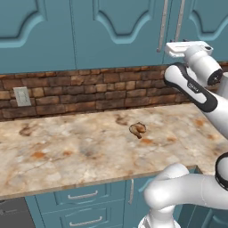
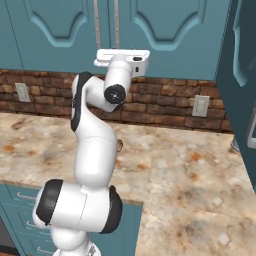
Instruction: Retrieve the tupperware from the cabinet, then place the raw meat into the tupperware to avoid contamination.
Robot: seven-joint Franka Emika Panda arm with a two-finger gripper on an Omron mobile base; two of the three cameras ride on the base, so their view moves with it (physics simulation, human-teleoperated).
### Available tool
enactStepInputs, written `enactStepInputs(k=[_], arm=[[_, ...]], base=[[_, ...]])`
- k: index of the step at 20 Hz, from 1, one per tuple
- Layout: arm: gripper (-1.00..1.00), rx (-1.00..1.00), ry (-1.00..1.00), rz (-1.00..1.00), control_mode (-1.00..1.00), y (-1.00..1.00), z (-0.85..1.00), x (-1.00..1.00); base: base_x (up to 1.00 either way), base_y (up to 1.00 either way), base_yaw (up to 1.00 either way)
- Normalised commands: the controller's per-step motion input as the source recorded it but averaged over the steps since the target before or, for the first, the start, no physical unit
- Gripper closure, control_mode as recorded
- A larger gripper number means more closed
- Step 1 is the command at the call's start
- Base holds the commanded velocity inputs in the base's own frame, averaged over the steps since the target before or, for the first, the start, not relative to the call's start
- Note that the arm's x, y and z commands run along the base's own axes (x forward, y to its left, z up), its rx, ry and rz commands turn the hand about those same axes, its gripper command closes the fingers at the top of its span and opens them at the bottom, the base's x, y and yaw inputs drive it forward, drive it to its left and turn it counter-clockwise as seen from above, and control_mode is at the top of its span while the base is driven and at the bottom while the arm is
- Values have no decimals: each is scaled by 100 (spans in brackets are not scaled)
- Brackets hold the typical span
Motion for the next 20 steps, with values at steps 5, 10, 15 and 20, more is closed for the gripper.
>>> enactStepInputs(k=[5, 10, 15, 20], arm=[[100, -1, 0, 0, -100, 14, -1, 12], [100, -6, 0, -3, -100, 60, -10, 0], [100, -6, 3, -4, -100, 59, -10, 2], [100, -1, 4, -1, -100, 14, 0, 18]], base=[[0, 0, 0], [0, 0, 0], [0, 0, 0], [0, 0, 0]])
